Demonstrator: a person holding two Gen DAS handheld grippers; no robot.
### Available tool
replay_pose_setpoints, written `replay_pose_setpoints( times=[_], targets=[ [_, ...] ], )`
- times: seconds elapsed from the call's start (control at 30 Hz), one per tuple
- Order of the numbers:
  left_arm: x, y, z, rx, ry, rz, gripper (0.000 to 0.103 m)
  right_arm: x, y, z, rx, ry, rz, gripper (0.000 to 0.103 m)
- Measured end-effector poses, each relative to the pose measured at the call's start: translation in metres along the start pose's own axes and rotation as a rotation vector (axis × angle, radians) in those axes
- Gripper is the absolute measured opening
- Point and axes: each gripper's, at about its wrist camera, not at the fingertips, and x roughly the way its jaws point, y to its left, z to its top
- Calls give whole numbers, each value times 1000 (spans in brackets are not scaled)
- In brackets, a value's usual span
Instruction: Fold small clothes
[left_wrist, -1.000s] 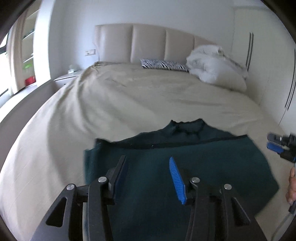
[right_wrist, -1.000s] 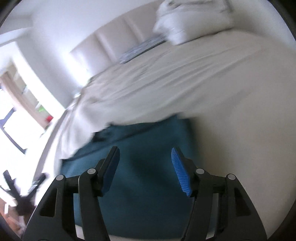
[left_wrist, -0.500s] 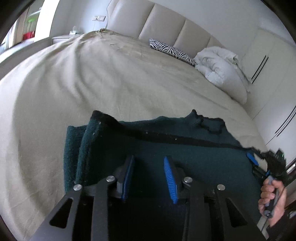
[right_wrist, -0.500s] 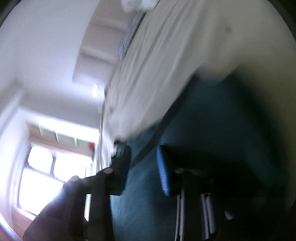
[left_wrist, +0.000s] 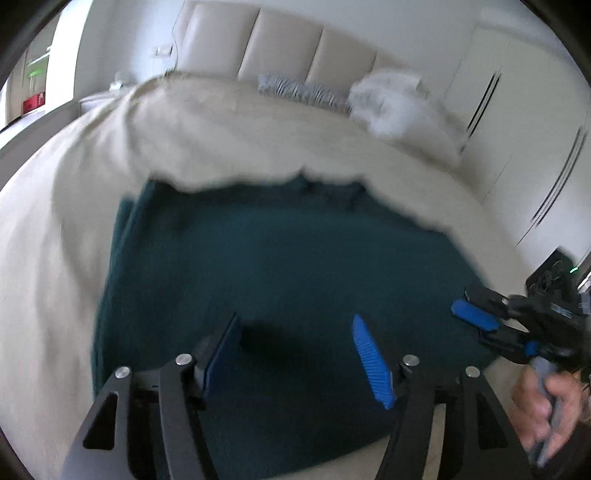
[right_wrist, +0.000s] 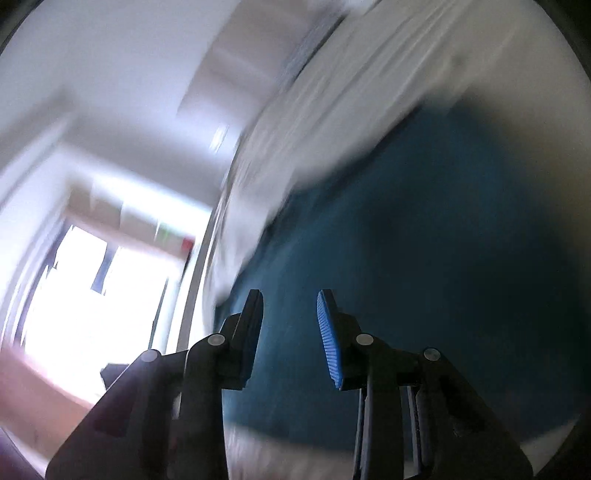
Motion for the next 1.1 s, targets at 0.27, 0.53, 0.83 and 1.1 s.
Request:
replay_pose_setpoints(
  times=[0.27, 0.53, 0.83, 1.1],
  targets=[
    [-6, 20, -13, -31, 35, 2, 62, -7, -41, -7, 94, -53, -16, 23],
    [-1, 9, -16, 23, 51, 83, 62, -156, -88, 23, 226, -394, -307, 27],
    [3, 3, -19, 58, 46, 123, 62, -62, 9, 61, -48, -218, -191, 53],
    [5, 1, -21, 74, 42, 139, 62, 21, 14, 63, -37, -31, -132, 53]
  ],
)
